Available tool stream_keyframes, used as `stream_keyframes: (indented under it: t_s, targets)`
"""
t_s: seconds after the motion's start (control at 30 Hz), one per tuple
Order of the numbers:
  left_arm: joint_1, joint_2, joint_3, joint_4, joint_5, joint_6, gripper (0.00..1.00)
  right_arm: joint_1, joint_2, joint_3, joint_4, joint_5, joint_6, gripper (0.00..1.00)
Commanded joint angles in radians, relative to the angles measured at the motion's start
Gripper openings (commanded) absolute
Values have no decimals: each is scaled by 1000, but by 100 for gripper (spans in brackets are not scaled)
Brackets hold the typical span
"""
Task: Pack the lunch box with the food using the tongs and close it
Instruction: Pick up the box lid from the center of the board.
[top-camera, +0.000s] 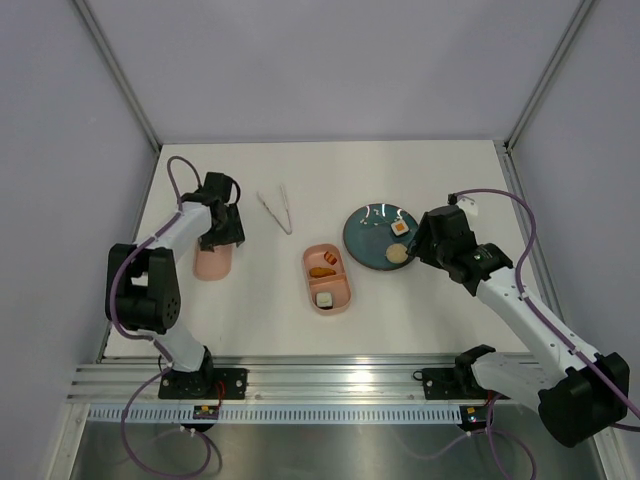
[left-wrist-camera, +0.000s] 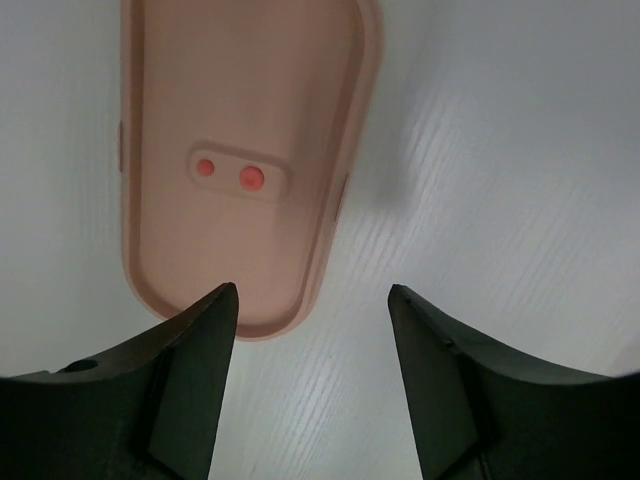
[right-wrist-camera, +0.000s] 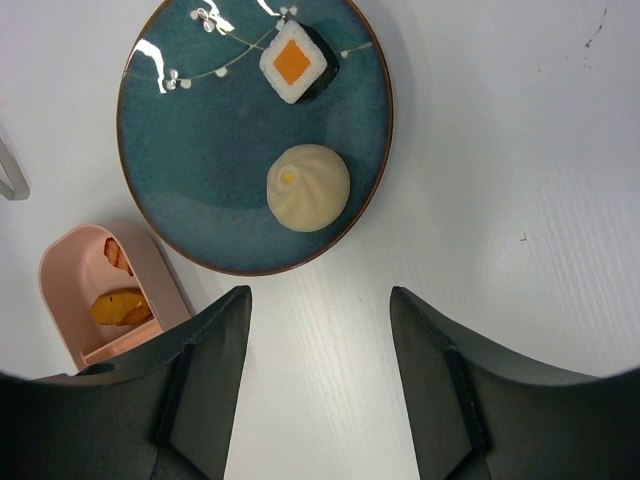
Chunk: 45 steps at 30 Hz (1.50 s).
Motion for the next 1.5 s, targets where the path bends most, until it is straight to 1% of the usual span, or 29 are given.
stream_keyframes:
  t_s: [0.0,0.07,0.23,0.27,0.47,0.5,0.7,0.83,0.9,0.93,0.97,1.03,1.07,1.13,1.23,1.3,1.4,1.43,1.47]
  targets:
    - [3,51,13,-5,-15,13,64,-8,-11,13,37,-14,-11,66]
    - [1,88,24,-5,-17,26,58,-6,-15,11,40,-16,-9,66]
    - [-3,132,52,-6,-24,50,52,-6,-15,10,43,-23,-5,66]
    - [-5,143,56,-11,-23,53,46,-8,-15,8,46,-26,-5,66]
    - [-12,157,68,-5,-9,81,42,-8,-17,11,53,-37,0,66]
    - [-12,166,70,-3,-7,81,38,-6,-17,11,53,-39,1,66]
    - [-15,195,71,0,8,84,36,-8,-29,10,50,-46,10,66]
    - [-14,212,73,11,22,84,38,-6,-43,7,46,-46,15,66]
    - [-14,215,73,20,40,87,36,-8,-49,5,44,-46,17,66]
    - [-14,215,73,21,58,87,30,-6,-52,4,43,-45,17,66]
    - [-14,214,73,26,74,89,18,-6,-54,2,43,-45,17,66]
    - [-15,208,67,34,95,86,8,-8,-63,-1,37,-43,18,66]
    - [-14,199,67,34,98,84,0,-8,-64,-4,37,-45,20,66]
    - [-14,180,68,32,105,84,0,-8,-77,-7,34,-43,23,66]
    - [-14,113,67,20,123,79,0,-6,-83,-12,32,-46,20,66]
    - [-15,36,68,8,147,79,0,-8,-75,-7,34,-55,15,66]
    - [-15,-60,67,-3,200,76,0,-6,-63,1,35,-75,17,66]
    - [-15,-78,67,-3,248,75,0,-6,-61,1,46,-85,17,66]
    - [-15,-110,67,-9,265,72,0,-8,-55,2,52,-91,18,66]
